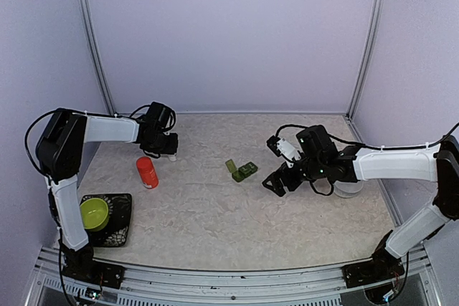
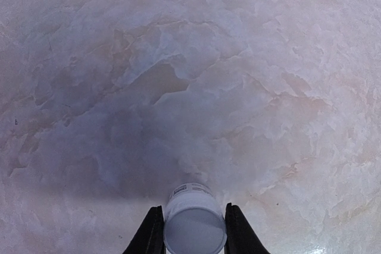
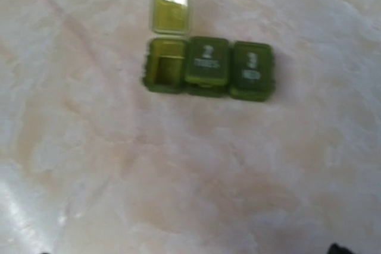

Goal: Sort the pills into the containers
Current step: Pick up the pill bottle from the center of the board, then pass from the left arm to the right

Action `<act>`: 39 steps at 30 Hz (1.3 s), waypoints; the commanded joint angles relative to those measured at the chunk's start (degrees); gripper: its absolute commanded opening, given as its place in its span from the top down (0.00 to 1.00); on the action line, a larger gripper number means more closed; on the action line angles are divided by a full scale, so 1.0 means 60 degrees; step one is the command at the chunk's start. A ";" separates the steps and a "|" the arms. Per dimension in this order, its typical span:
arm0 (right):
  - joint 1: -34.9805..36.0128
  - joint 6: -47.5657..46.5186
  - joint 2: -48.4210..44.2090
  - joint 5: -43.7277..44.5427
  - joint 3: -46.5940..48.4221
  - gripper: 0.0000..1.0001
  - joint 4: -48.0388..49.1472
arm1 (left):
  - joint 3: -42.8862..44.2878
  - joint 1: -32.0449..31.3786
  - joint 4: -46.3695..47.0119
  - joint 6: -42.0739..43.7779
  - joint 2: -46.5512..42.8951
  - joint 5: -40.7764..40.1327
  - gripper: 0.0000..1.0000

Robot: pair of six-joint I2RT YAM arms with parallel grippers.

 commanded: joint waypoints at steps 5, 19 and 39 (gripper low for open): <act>0.0104 -0.0230 -0.0850 -0.2884 -0.0145 0.01 0.0730 | 0.0133 -0.1123 -0.0141 0.0459 -0.1430 0.1027 0.90; 0.0108 -0.0067 -0.1771 -0.6001 -0.0278 0.01 0.1646 | -0.0139 -0.4007 0.0089 0.1363 -0.3466 0.4669 0.90; 0.0093 0.2214 -0.1799 -0.8917 -0.1711 0.06 0.7425 | -0.1067 -0.5310 0.2101 0.1073 -0.4885 0.6370 0.89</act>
